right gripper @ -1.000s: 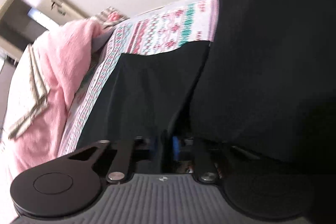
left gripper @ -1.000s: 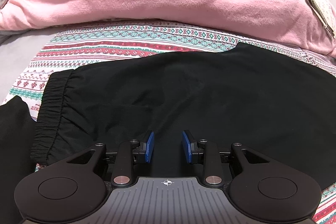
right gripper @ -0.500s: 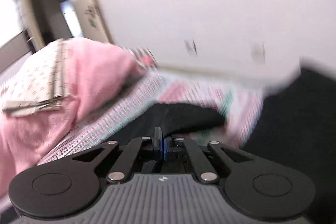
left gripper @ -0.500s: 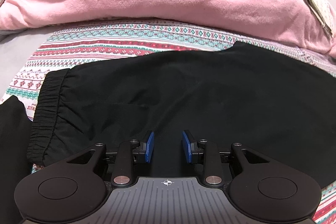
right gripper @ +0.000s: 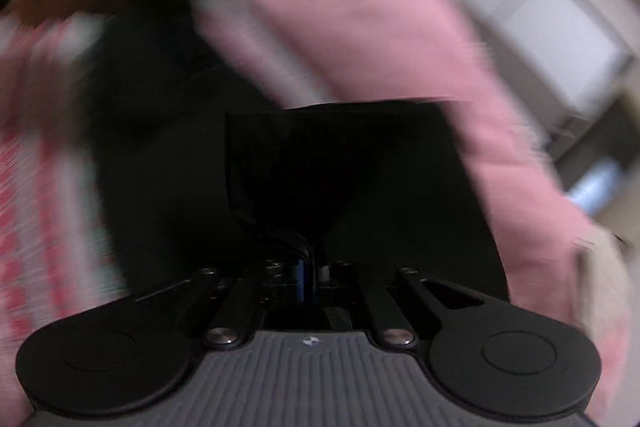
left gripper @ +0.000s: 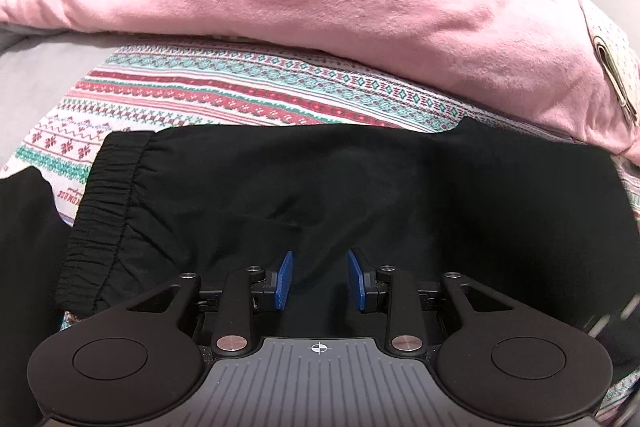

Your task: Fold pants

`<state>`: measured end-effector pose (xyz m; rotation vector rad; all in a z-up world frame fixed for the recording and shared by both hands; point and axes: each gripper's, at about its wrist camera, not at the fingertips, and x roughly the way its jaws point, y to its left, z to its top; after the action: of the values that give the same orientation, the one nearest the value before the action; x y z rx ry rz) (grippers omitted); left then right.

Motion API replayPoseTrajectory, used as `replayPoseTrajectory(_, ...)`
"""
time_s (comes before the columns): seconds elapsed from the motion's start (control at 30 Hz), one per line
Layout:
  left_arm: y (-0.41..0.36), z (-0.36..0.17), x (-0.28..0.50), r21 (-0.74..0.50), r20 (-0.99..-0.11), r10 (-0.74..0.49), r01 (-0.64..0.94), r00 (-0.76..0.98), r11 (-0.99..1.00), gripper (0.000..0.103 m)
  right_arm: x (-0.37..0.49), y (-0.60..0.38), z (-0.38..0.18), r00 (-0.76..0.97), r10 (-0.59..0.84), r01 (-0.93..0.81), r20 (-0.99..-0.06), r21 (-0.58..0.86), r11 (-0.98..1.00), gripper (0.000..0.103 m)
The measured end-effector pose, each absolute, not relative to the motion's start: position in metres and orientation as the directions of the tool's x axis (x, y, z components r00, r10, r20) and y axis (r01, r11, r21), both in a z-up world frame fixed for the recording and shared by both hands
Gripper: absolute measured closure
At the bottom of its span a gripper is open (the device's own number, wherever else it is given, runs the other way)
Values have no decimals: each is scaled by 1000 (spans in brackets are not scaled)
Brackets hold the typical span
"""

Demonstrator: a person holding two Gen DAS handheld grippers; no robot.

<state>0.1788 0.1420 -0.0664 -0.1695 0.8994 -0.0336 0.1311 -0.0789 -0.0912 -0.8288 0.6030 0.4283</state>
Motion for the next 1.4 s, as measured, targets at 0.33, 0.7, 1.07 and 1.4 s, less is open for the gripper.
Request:
replayPoseTrajectory(0.33, 146, -65, 179, -330, -758, -251, -22, 602, 944, 66, 103, -71, -89, 737, 123, -558, -665, -495, 665, 47)
replayPoseTrajectory(0.7, 135, -87, 183, -606, -705, -518, -31, 484, 795, 54, 87, -54, -75, 792, 148, -494, -593, -479, 726, 83)
replayPoseTrajectory(1.07, 146, -92, 184, -655, -705, -535, -139, 465, 743, 49, 77, -52, -55, 843, 107, -395, -527, -471, 788, 83)
replayPoseTrajectory(1.4, 135, -94, 181, -613, -738, -508, -124, 445, 780, 46, 71, -24, -97, 822, 55, -473, -567, -625, 621, 43)
